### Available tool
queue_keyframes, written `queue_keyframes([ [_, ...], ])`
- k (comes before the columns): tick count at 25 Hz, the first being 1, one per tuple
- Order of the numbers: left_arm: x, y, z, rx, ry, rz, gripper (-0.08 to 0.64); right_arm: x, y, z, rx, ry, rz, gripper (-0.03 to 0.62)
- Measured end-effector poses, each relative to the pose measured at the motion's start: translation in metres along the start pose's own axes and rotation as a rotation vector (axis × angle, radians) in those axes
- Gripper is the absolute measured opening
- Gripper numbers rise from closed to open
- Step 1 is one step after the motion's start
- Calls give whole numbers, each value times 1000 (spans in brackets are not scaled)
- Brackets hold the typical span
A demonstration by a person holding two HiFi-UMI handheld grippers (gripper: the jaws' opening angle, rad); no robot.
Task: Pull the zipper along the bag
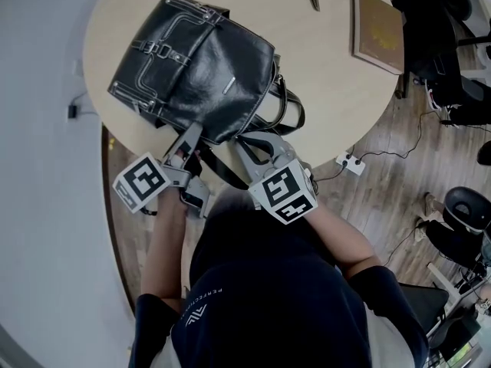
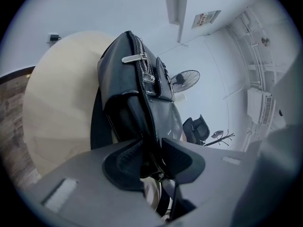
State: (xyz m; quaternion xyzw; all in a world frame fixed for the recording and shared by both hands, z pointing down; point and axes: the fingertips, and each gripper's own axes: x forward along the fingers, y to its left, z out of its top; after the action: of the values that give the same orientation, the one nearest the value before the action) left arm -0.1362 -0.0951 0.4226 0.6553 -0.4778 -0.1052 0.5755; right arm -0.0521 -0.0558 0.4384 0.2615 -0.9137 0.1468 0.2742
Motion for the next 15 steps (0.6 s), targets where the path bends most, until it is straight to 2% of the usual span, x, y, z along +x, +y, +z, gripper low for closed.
queue_keyframes([
  [2, 3, -5, -1, -26, -2, -34, 124, -4, -5, -2, -1, 6, -11, 14],
  [5, -3, 7, 1, 42, 12, 44, 118, -7, -10, -2, -5, 12, -15, 14],
  [6, -3, 6, 1, 42, 11, 42, 118, -7, -10, -1, -3, 11, -11, 14],
  [8, 1, -4, -1, -9, 0, -21, 116, -7, -10, -1, -8, 17, -10, 14],
  [9, 0, -4, -1, -7, 1, -19, 115, -7, -11, -1, -11, 19, -12, 14],
  [12, -7, 11, 3, 65, 15, 75, 109, -9, -16, 0, -13, 23, -24, 14],
  [15, -8, 13, 4, 80, 17, 90, 106, -11, -21, 0, -9, 24, -25, 14],
])
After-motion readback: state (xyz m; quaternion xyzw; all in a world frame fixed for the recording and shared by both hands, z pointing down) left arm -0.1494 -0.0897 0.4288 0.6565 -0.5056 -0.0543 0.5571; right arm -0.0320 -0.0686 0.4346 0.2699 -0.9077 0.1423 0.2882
